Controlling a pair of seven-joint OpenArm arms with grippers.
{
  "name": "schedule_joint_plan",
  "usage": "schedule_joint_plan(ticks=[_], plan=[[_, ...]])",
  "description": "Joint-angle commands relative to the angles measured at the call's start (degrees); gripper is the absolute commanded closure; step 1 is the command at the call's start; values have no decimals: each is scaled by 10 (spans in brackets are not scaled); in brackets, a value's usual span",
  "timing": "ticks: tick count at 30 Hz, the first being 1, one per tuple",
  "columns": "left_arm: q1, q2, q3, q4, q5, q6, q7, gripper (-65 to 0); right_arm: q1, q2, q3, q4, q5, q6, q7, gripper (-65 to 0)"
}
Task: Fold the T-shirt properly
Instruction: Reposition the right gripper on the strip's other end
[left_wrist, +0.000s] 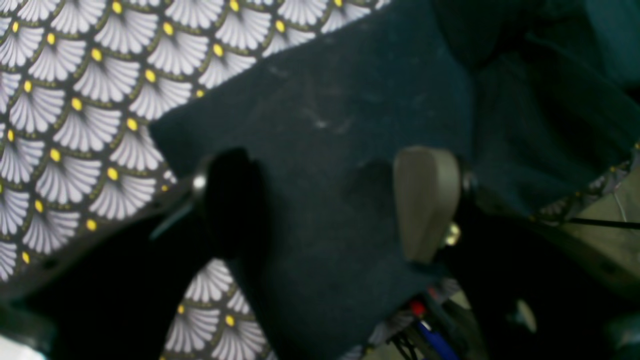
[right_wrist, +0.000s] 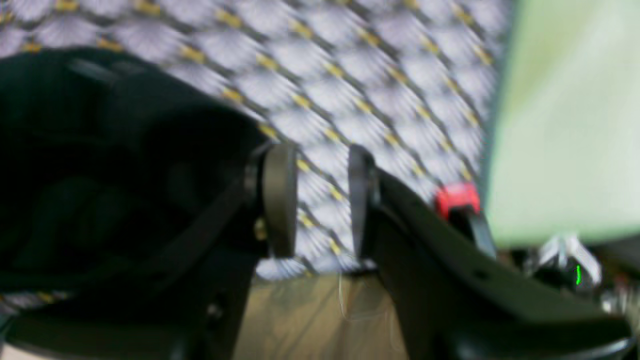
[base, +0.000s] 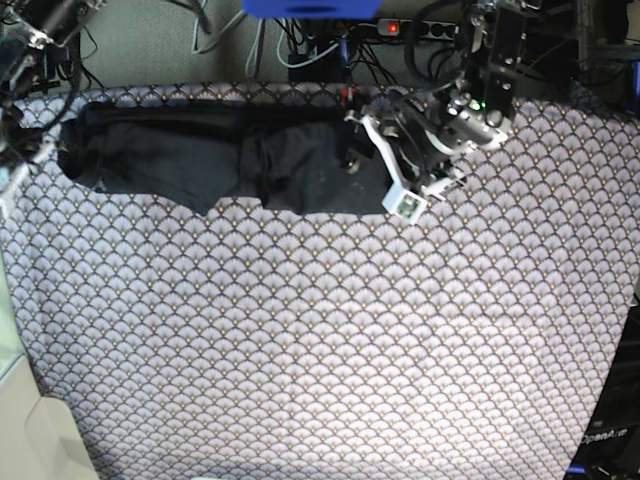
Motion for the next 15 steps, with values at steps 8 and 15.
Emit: schedule_joint_plan(ticks=[8,15], plan=[[-4,4,-1,10,-7,-2,-12,-448,0,21,-4,8,5,0,2,-168],[-7,4,-1,9,-8,-2,-12,-448,-2,23,-2,8,5,0,2,-173]])
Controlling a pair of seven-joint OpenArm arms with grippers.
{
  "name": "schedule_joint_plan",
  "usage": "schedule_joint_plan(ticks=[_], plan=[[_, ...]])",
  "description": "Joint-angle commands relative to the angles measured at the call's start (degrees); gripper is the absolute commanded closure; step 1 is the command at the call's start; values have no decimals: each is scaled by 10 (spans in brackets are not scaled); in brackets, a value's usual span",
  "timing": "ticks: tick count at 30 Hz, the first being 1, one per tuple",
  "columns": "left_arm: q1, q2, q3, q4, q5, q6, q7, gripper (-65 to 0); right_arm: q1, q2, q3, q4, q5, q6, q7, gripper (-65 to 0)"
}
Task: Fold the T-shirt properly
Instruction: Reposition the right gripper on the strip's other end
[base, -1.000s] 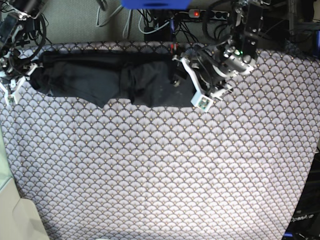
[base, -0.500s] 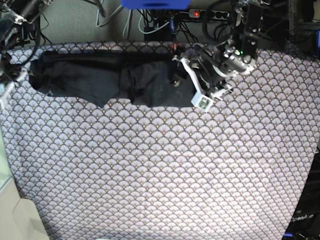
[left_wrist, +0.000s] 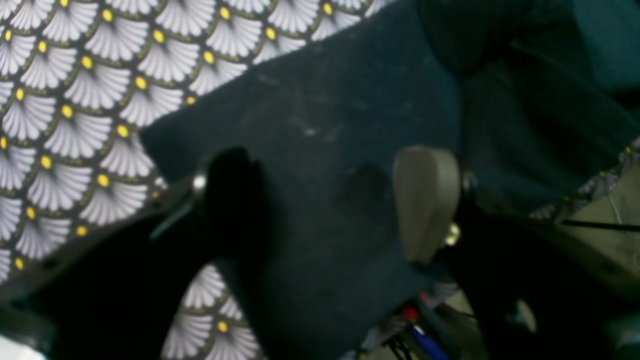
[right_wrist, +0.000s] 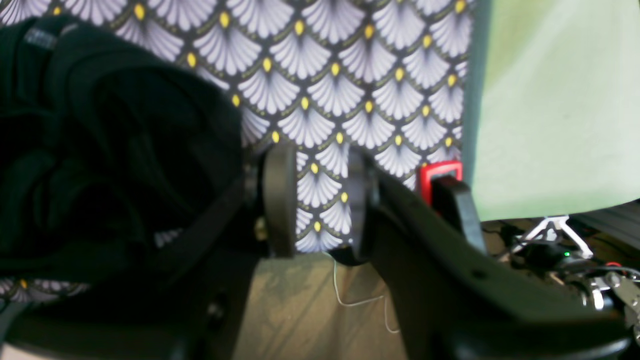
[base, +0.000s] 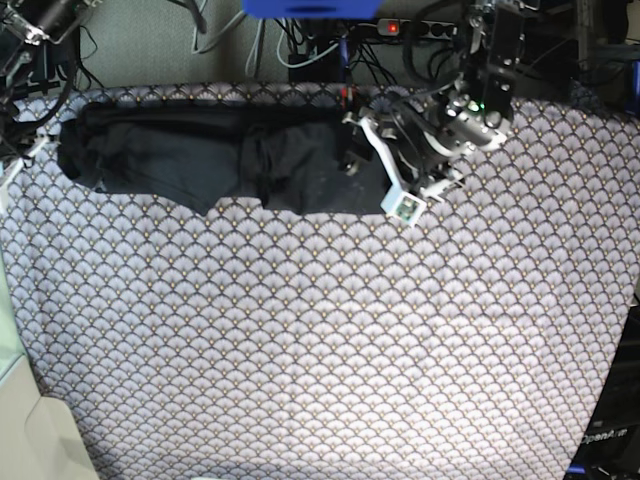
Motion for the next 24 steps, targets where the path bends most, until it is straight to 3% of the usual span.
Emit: schedule_joint_plan(ticks=[1,8,11,16,24], plan=[[-5,0,-1,9,-6,-3,-12,-448,3,11,1,10,1,-1,7,-178],[-5,0,-1,9,-6,-3,-13,-448,3,2,2,9,9,-1,2,-306],[-5,0,-1,9,-4,-3,-13,-448,-3,2,4,8,66,-1,-18,-345],[-5,0,-1,9,-5,-3,-13,-448,-11,9,3,8,146,-1,-35,-354],[-5,0,-1,9,-5,-3,-13,-448,1,12,2,-58,152,-1,-16,-356]])
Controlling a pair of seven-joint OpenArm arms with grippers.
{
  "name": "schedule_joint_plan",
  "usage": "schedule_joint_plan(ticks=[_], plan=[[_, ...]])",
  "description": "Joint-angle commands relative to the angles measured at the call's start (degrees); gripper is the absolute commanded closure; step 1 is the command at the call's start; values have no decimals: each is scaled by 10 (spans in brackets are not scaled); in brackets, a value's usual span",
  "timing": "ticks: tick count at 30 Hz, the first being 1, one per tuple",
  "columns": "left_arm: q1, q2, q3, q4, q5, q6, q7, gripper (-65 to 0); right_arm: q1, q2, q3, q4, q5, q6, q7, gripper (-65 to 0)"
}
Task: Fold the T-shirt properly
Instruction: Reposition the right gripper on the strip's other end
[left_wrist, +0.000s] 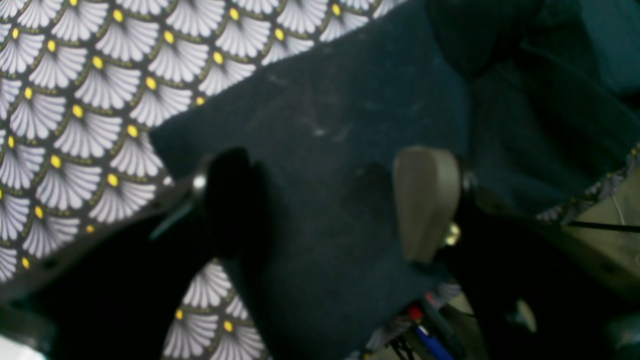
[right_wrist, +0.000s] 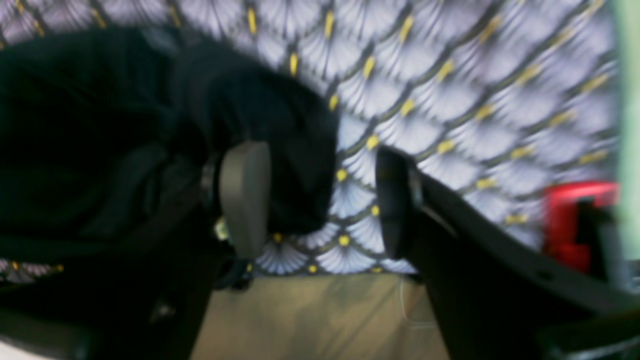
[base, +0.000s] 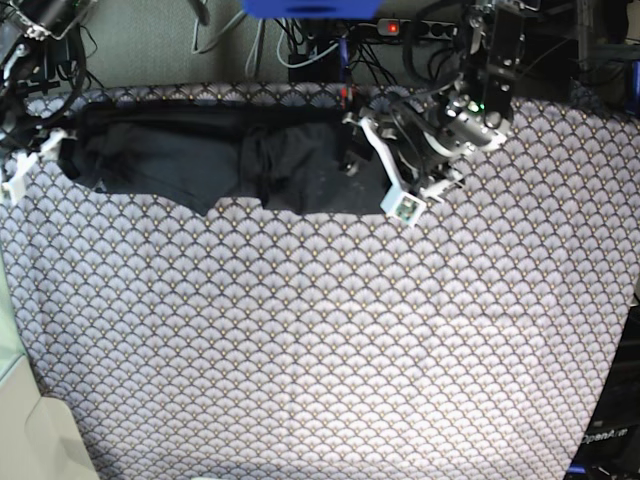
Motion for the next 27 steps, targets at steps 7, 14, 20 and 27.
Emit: schedule_joint_plan(ticks=[7,14,20,27], plan=[[-4,0,-1,10,-7,-2,-13,-448,18,37,-8,-50,5,-1,38,-356],[-4,0,-1,10,-8,-2,-13,-448,17,37,-8,-51,4,-1,42,-356],[-4,0,-1,10,-8,-2,-13,-448,19,33,-8,-115,4,-1,62,-356],[-4,0,-1,10,-8,-1,-13,-448,14,31,-8,-119,4,-1,73,-351]])
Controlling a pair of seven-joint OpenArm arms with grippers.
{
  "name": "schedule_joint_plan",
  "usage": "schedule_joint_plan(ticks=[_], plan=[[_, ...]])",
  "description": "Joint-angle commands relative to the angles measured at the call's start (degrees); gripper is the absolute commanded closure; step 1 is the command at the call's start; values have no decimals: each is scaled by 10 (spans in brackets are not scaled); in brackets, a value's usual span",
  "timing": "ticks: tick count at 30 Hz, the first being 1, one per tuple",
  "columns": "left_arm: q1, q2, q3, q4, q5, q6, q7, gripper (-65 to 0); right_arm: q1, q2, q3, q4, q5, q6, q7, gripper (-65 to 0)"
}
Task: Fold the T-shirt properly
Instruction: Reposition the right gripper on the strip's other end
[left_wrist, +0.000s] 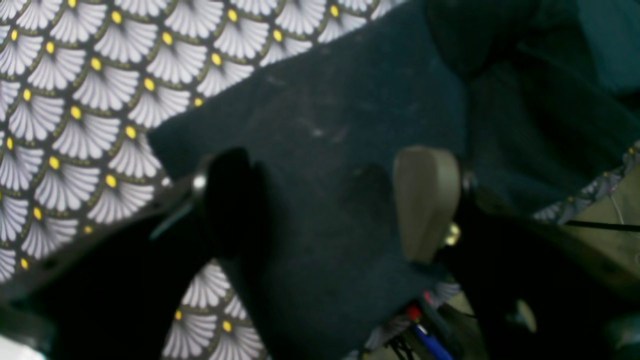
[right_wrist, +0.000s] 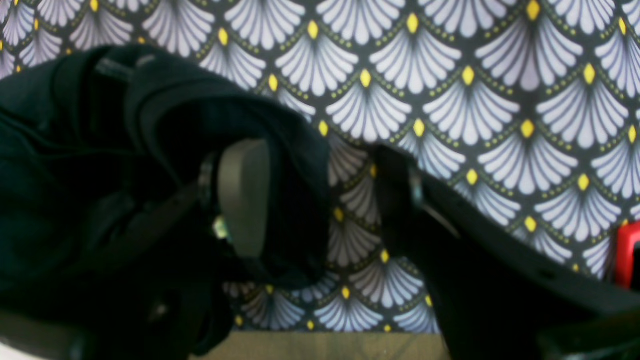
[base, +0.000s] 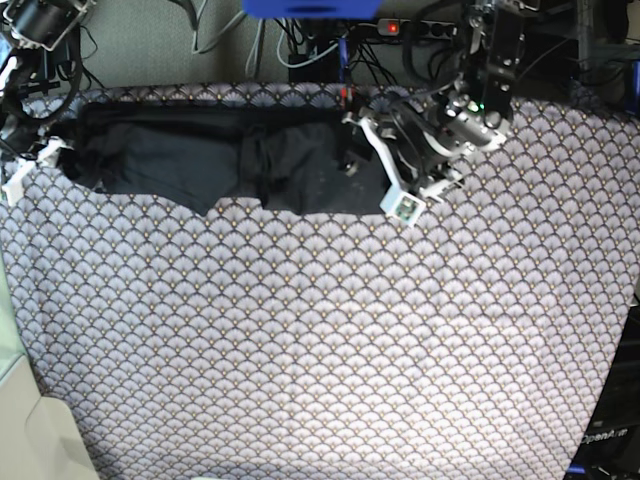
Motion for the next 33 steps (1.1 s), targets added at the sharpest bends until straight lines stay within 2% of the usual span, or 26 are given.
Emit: schedule_joint_plan(ticks=[1,4,9,18,24,33], plan=[[-5,-1,-1,11,-8,-1,-13,-448,-2,2,-1,0,-8,0,-12,-350],[-5,-1,-1,11,-8,-1,-13,-448,-3,1,-3,1,-8,0,-12,-326],[-6,0,-1,11,-8,-1,-13,-448,-3,1,-49,2,-5,0,-13,-208],[-6,0,-2,11,-6,0,-13,-448,-3,-9,-104,3,-5,0,-13,-44],[-6,0,-2,11,-6,0,-13,-448,-3,-11,-104,14,-5,0,-13,-23],[-6,0,-2,11,-6,0,-13,-448,-31,-24,-104,158,-5,0,-18,-23]])
